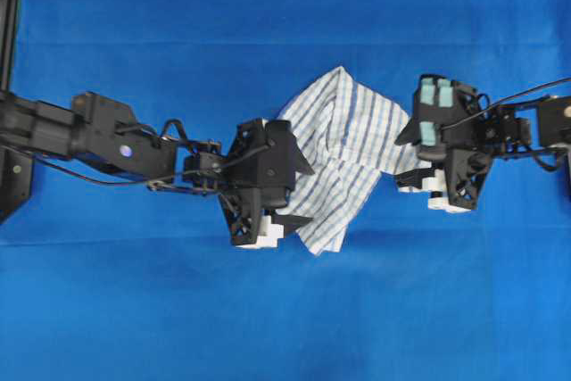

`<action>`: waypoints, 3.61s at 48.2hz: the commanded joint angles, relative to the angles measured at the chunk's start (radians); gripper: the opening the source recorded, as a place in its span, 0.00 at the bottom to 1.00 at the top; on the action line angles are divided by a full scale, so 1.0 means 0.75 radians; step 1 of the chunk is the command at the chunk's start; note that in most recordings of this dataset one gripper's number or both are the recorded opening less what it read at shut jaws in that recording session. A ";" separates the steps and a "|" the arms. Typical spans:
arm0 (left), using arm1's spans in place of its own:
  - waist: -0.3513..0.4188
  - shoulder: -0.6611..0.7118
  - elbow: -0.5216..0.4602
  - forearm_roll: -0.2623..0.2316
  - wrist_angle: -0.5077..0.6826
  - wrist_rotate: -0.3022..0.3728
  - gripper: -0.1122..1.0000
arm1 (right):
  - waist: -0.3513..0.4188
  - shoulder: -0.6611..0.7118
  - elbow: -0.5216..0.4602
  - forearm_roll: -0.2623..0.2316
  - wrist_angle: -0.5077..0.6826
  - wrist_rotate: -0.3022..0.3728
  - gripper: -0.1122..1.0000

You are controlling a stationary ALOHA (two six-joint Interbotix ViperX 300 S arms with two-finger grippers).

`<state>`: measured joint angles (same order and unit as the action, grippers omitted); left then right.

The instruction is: Lift the towel with both arms.

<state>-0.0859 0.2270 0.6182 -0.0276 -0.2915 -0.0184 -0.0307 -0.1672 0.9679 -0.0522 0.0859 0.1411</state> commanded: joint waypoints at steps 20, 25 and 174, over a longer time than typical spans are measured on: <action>-0.006 0.164 -0.112 -0.004 -0.012 -0.002 0.92 | -0.002 0.194 -0.041 0.002 -0.076 0.002 0.69; -0.006 0.178 -0.121 -0.006 0.006 0.000 0.91 | -0.010 0.198 -0.043 -0.002 -0.076 0.000 0.68; 0.209 -1.229 -0.127 0.006 0.906 0.080 0.91 | -0.012 -0.337 -0.974 -0.180 0.736 -0.047 0.68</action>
<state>0.0690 -0.6903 0.5308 -0.0230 0.3942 0.0399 -0.0414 -0.4126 0.2654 -0.1825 0.6443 0.1043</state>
